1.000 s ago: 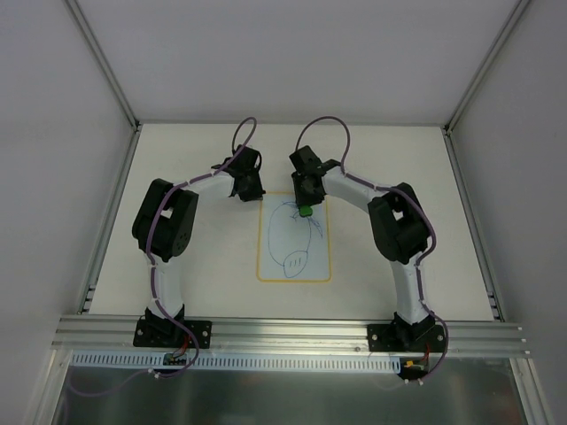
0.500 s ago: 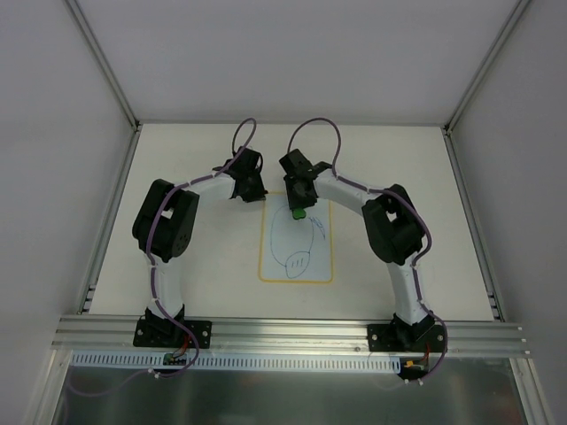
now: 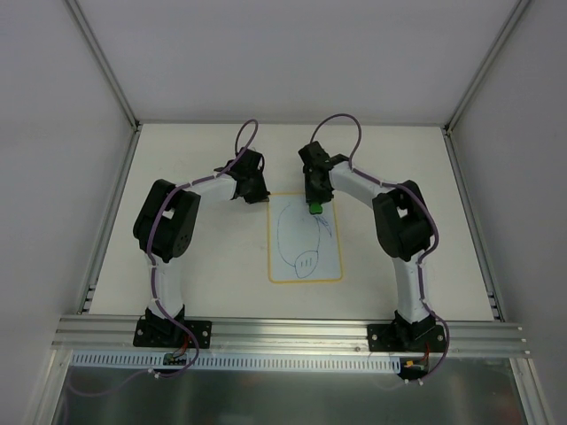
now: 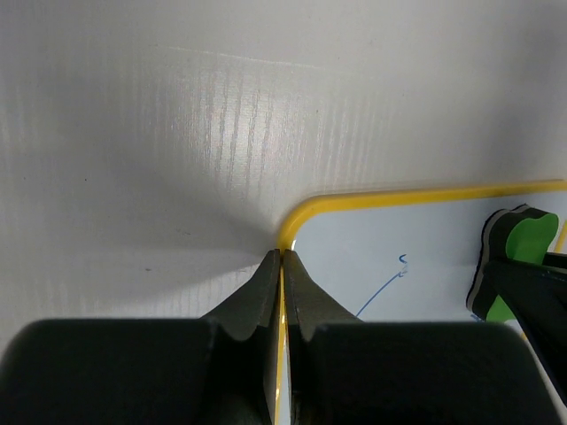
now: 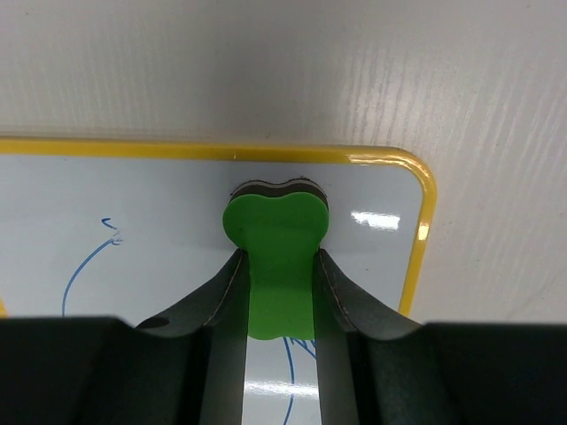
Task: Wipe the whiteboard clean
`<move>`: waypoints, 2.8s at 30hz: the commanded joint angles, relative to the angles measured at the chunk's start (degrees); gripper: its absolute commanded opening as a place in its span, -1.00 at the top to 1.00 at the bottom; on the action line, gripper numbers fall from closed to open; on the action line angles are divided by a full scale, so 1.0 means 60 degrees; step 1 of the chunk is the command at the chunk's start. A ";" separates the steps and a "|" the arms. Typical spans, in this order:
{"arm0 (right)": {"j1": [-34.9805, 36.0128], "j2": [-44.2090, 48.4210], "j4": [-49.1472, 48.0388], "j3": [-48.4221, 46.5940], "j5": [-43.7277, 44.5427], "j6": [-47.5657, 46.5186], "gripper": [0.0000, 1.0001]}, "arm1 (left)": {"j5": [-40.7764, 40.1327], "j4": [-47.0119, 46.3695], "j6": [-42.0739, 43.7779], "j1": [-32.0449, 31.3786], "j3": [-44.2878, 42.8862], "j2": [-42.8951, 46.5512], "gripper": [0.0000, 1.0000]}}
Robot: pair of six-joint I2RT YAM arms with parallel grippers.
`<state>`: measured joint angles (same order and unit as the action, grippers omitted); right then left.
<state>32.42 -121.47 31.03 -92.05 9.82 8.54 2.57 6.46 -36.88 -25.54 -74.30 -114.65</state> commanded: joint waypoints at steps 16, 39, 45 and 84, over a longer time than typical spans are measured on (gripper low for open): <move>0.1450 -0.1523 0.1274 -0.1592 -0.1300 -0.0280 0.99 | 0.0319 0.0828 -0.0122 -0.0167 0.0196 -0.0330 1.00; -0.0410 0.1993 -0.0380 0.3856 -0.0420 -0.0426 0.99 | 0.0173 0.0828 -0.0284 -0.0123 0.0314 -0.0271 1.00; 0.0761 0.1394 -0.0483 0.3141 -0.1328 -0.0895 0.99 | 0.0246 0.0828 -0.0313 -0.0123 0.0240 -0.0257 1.00; 0.1596 0.3048 -0.0894 0.5923 -0.3498 -0.1700 0.99 | 0.0216 0.0842 -0.0474 -0.0065 0.0123 -0.0154 1.00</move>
<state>37.93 -100.12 15.90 -59.81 -3.33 0.49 4.73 6.92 -39.66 -25.56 -74.11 -114.67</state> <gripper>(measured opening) 0.318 0.006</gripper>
